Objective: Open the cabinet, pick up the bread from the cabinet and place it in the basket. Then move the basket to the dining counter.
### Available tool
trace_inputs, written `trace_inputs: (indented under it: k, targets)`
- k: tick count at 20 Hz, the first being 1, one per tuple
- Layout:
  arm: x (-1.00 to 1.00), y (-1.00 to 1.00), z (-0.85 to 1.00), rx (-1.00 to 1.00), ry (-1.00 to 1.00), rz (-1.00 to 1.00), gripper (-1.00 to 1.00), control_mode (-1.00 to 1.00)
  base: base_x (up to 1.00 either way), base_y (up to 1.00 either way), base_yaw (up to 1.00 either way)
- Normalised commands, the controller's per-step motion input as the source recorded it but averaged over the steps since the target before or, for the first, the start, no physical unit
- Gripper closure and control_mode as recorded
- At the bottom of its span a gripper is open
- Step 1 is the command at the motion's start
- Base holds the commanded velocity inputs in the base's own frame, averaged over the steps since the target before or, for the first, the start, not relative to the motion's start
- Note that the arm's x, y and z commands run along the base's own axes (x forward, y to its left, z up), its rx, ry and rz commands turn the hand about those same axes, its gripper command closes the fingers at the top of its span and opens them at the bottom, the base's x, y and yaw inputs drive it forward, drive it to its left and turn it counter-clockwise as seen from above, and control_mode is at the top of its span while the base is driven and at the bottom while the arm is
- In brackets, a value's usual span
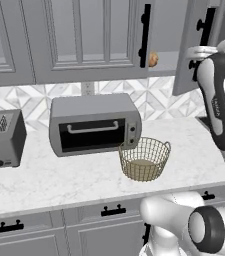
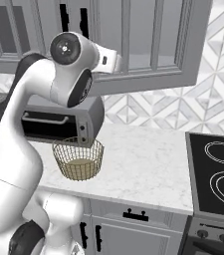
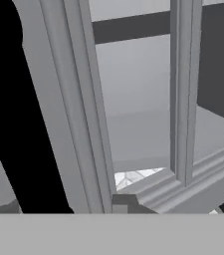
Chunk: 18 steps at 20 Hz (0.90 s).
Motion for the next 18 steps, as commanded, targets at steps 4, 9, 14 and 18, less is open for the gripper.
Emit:
trace_inputs:
  k: [4, 9, 14, 18]
  targets:
    - [-0.19, -1.0, 0.0, 0.0, 0.0, -0.22, 1.0, -1.0, 0.0, 0.0, 0.0]
    - [-0.43, -1.0, 0.0, 0.0, 0.0, -0.1, 1.0, -1.0, 0.0, 0.0, 0.0]
    - [-0.78, -1.0, 0.0, 0.04, 0.0, 0.0, 1.0, -1.0, 0.0, 0.0, 0.0]
    - [-0.77, -1.0, 0.0, 0.05, 0.0, 0.0, 1.0, -1.0, 0.0, 0.0, 0.0]
